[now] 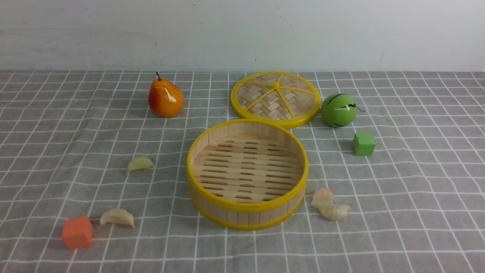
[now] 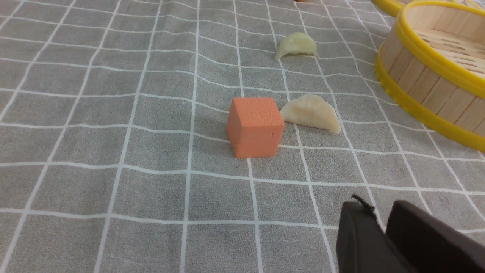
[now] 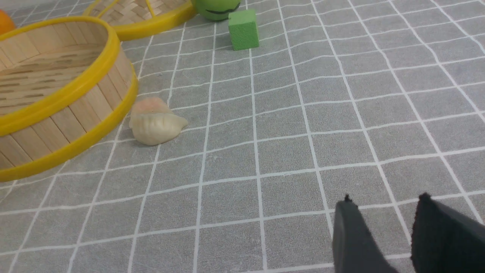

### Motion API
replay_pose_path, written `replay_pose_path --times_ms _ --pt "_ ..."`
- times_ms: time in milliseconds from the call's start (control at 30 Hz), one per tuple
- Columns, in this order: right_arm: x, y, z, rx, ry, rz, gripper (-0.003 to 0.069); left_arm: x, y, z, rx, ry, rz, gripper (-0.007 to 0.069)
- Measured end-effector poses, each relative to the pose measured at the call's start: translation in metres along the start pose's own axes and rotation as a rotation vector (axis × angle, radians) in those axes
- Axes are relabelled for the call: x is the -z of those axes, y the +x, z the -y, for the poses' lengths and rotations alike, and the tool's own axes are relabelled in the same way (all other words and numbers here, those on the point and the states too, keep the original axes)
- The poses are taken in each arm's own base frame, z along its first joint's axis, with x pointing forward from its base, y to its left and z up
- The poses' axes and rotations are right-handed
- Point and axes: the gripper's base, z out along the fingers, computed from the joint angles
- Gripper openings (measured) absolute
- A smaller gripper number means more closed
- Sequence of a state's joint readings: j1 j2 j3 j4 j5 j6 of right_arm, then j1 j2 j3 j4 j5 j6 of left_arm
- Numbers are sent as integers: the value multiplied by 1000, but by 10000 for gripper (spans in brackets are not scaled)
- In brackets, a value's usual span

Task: Put the dumplings into the steamer on the table with the grey tablecloth.
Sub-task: 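Reach for and grasp a dumpling on the table with the left gripper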

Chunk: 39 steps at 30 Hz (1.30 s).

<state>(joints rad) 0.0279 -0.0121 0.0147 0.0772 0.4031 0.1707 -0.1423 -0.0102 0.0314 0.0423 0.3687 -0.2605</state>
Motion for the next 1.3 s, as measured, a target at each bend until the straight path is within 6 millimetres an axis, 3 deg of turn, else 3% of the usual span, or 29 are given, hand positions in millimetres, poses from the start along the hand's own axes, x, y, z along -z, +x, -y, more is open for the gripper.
replay_pose_path --times_ms 1300 --pt "0 0 0 0 0 0 240 0 0 0 0 0 0 143"
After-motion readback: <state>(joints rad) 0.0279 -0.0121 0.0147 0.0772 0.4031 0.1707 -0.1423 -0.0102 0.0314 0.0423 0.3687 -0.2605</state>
